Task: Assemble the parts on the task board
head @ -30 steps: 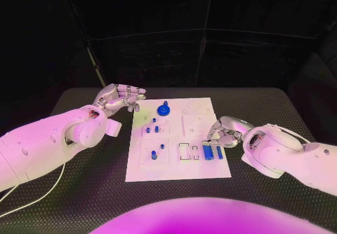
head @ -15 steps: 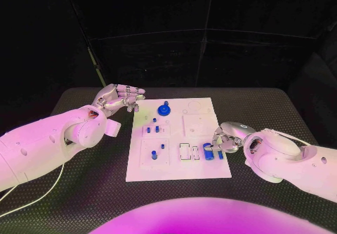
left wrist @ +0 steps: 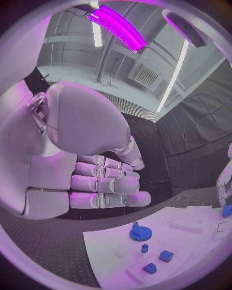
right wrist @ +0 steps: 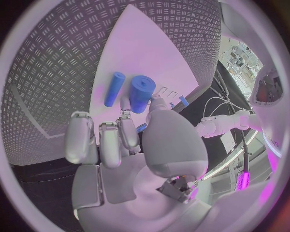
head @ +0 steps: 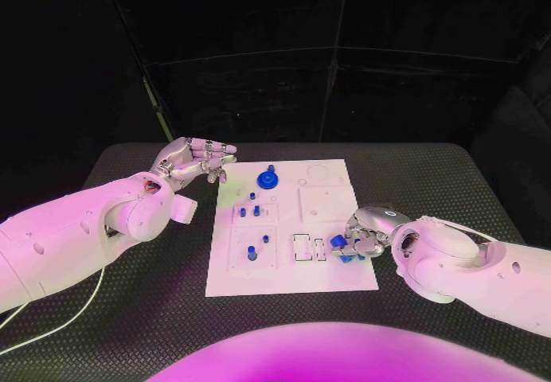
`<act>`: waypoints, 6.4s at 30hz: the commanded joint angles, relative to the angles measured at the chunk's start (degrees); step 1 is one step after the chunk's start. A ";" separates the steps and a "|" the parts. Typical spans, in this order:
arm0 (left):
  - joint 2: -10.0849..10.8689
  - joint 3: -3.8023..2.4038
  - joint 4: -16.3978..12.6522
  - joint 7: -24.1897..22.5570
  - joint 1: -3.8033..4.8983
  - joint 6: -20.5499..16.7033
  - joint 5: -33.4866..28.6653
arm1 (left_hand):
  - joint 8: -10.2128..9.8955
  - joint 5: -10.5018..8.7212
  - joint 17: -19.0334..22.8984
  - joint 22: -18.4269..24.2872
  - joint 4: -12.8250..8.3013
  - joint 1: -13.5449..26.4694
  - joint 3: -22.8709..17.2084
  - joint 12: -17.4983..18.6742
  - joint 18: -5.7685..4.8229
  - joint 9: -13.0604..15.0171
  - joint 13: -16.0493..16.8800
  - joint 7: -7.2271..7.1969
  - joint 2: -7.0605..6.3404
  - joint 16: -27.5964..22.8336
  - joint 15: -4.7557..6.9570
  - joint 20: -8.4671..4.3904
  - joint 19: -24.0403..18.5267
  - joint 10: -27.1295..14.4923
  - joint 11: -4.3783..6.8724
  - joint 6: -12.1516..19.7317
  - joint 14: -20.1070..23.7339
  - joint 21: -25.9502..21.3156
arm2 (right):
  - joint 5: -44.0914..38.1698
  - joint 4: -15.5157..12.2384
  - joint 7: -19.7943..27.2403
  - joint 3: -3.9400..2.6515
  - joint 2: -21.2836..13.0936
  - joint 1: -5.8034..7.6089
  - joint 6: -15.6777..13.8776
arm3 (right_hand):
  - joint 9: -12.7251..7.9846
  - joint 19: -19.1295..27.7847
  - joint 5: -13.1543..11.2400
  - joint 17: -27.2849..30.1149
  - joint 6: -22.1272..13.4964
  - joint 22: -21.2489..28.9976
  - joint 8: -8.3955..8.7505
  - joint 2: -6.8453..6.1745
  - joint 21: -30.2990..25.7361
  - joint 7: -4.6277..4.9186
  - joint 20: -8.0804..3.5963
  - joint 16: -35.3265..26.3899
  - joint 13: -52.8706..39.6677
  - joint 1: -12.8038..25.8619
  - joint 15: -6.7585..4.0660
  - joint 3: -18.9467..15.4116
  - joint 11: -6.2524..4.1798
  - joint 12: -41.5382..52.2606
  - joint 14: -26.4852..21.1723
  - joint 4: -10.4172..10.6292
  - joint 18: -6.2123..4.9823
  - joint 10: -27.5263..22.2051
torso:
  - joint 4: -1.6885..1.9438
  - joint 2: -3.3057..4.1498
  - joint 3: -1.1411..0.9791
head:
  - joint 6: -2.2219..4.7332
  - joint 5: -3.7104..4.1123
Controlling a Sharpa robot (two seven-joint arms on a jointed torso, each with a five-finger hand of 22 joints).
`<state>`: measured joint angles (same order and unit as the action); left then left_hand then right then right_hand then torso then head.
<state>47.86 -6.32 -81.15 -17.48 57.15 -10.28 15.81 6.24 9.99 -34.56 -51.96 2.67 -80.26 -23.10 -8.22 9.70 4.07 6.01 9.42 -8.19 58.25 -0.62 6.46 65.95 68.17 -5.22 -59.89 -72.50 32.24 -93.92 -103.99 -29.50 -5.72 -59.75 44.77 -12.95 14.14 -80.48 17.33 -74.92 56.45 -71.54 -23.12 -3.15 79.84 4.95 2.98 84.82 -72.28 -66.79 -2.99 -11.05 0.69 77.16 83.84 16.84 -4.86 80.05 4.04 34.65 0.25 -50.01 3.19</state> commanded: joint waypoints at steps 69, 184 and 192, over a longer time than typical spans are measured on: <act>-0.16 -0.07 -0.37 0.14 -0.30 0.65 -0.24 | -0.22 -0.23 0.10 0.14 0.34 0.48 0.52 -0.46 0.71 -0.06 0.15 0.27 0.52 -0.19 -0.07 0.06 -0.33 -0.54 -0.19 0.32 0.42 -0.38 | 3.92 1.17 -0.52 -0.05 9.46 -1.51 -7.63 | 7.83 -0.71 -14.31 -6.31 0.44 -1.14 -5.32 -0.03 0.66 -1.81 -1.18 0.83 -2.91 10.87 -1.64 -1.64 -1.71 -1.27 4.49 0.12 1.12 1.64 | -0.02 -0.02 0.03 | 0.01 -0.48; 0.33 -0.06 -0.33 0.66 -0.79 1.00 -0.24 | -0.39 -0.16 0.20 0.26 0.45 0.58 0.52 -0.64 0.72 -0.10 0.21 0.39 0.86 -0.16 -0.16 0.14 -0.31 -1.02 -0.28 0.61 0.53 -0.59 | 2.48 -1.23 0.73 -3.64 -6.02 -1.56 -7.01 | 7.55 -0.12 -2.33 -6.34 0.32 -0.55 -1.07 4.31 -0.27 -0.90 -0.48 0.57 -2.51 -8.33 -0.97 -2.53 -0.96 -4.44 4.44 -1.00 0.90 0.99 | -0.33 -0.02 -0.03 | 0.01 2.97; 0.40 -0.06 -0.25 0.73 -0.79 0.97 -0.24 | -0.39 -0.16 0.20 0.26 0.45 0.58 0.52 -0.64 0.72 -0.10 0.21 0.39 0.86 -0.16 -0.16 0.14 -0.31 -1.02 -0.28 0.61 0.53 -0.59 | 0.97 -0.03 0.34 -3.66 -5.35 -1.60 -0.50 | 7.53 0.18 -3.81 -5.62 0.72 0.02 -0.49 3.59 -0.69 -0.96 -0.52 0.12 -2.06 -6.61 -1.00 -4.17 -0.99 -5.10 4.28 -0.20 0.79 0.72 | -0.30 0.01 0.01 | 0.01 3.20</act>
<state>48.24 -6.32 -81.32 -16.59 56.29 -9.73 15.80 6.24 9.99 -34.42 -51.79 2.99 -79.85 -22.79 -8.65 9.70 4.04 6.15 9.82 -7.77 58.25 -0.83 6.46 65.95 67.56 -5.42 -59.48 -72.29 32.01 -91.27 -104.05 -28.74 -9.35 -65.33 43.14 -17.99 21.75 -80.75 13.87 -74.93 56.80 -71.59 -23.94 0.50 79.55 4.05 2.44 85.33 -74.23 -73.88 -4.28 -14.96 -0.09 72.26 84.14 16.63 -4.00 80.85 3.78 34.62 0.28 -50.01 6.44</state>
